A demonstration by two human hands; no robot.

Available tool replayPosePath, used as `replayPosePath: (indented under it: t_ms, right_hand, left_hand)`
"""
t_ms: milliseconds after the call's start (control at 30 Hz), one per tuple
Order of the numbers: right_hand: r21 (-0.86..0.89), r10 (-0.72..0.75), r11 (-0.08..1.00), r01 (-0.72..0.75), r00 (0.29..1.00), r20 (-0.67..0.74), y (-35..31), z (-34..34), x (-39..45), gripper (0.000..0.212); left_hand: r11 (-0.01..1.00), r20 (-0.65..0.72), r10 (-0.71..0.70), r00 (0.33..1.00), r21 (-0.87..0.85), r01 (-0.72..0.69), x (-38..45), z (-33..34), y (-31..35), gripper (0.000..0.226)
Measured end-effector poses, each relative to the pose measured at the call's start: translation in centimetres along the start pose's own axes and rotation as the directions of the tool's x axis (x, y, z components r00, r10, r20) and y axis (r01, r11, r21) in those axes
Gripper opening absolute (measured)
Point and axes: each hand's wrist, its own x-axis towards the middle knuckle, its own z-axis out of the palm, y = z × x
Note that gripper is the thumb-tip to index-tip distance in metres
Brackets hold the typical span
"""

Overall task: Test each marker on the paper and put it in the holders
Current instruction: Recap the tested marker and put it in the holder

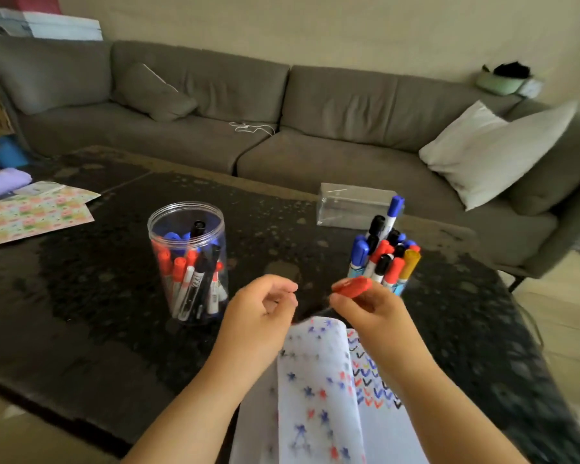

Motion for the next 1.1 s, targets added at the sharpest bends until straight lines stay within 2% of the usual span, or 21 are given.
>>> replayPosePath:
  t_ms: [133, 200, 267, 333, 400, 433, 500, 600, 667, 733, 833, 933, 1033, 1100]
  right_hand:
    - [0.171, 0.143, 0.973, -0.152, 0.987, 0.068, 0.1, -2.6, -4.6, 0.022]
    - [0.182, 0.245, 0.946, -0.269, 0.959, 0.144, 0.6, -3.2, -6.7, 0.035]
    - [0.215, 0.358, 0.893, -0.396, 0.913, 0.195, 1.3, -3.3, -8.2, 0.045]
    - [0.351, 0.439, 0.781, -0.516, 0.854, 0.279, 1.9, -3.5, -9.3, 0.039]
    - [0.528, 0.423, 0.619, -0.581, 0.814, 0.399, 2.2, -3.8, -10.1, 0.027]
    - [0.588, 0.392, 0.567, -0.577, 0.817, 0.423, 2.2, -4.0, -10.3, 0.025]
    - [0.637, 0.35, 0.566, -0.523, 0.852, 0.389, 2.6, -4.5, -10.8, 0.027]
    - [0.507, 0.386, 0.737, -0.446, 0.894, 0.226, 3.7, -4.3, -10.9, 0.029]
    - [0.341, 0.396, 0.847, -0.408, 0.912, 0.109, 4.8, -4.0, -10.9, 0.028]
    - [0.188, 0.381, 0.905, -0.382, 0.924, 0.041, 6.0, -3.9, -11.2, 0.024]
    - [0.093, 0.325, 0.942, -0.324, 0.946, -0.006, 6.6, -4.8, -11.9, 0.026]
    - [0.253, 0.251, 0.942, -0.222, 0.964, -0.091, 6.3, -6.4, -12.0, 0.034]
    - [0.41, 0.257, 0.893, -0.188, 0.959, -0.121, 6.3, -8.0, -11.3, 0.024]
    - [0.537, 0.292, 0.82, -0.196, 0.951, -0.099, 6.6, -8.7, -10.5, 0.025]
  left_hand:
    - [0.999, 0.171, -0.007, 0.985, 0.043, -0.001, -1.6, 1.5, 2.0, 0.013]
    - [0.995, 0.285, -0.098, 0.953, 0.059, 0.085, -2.7, 2.8, 1.7, 0.013]
    - [0.971, 0.39, -0.226, 0.892, 0.023, 0.236, -3.8, 4.4, 1.0, 0.014]
    - [0.914, 0.502, -0.274, 0.82, -0.128, 0.384, -5.0, 5.8, 0.5, 0.024]
    - [0.844, 0.602, -0.216, 0.769, -0.281, 0.457, -5.6, 6.7, 0.3, 0.033]
    - [0.815, 0.63, -0.194, 0.752, -0.324, 0.481, -5.7, 7.0, 0.3, 0.034]
    - [0.768, 0.666, -0.166, 0.727, -0.375, 0.519, -5.8, 7.4, 0.6, 0.031]
    - [0.761, 0.639, -0.202, 0.743, -0.375, 0.529, -5.7, 8.2, 0.6, 0.026]
    - [0.788, 0.545, -0.294, 0.785, -0.327, 0.522, -5.3, 8.8, 0.5, 0.025]
    - [0.815, 0.423, -0.37, 0.827, -0.279, 0.508, -4.6, 8.9, 0.1, 0.025]
    - [0.881, 0.28, -0.35, 0.894, -0.227, 0.415, -3.3, 8.5, -0.7, 0.024]
    - [0.969, 0.246, -0.245, 0.938, 0.036, 0.243, -3.1, 8.6, -1.3, 0.023]
    - [0.952, 0.294, -0.135, 0.946, 0.304, 0.042, -3.4, 9.0, -1.6, 0.019]
    - [0.927, 0.351, -0.089, 0.932, 0.371, -0.052, -3.6, 9.2, -1.8, 0.016]
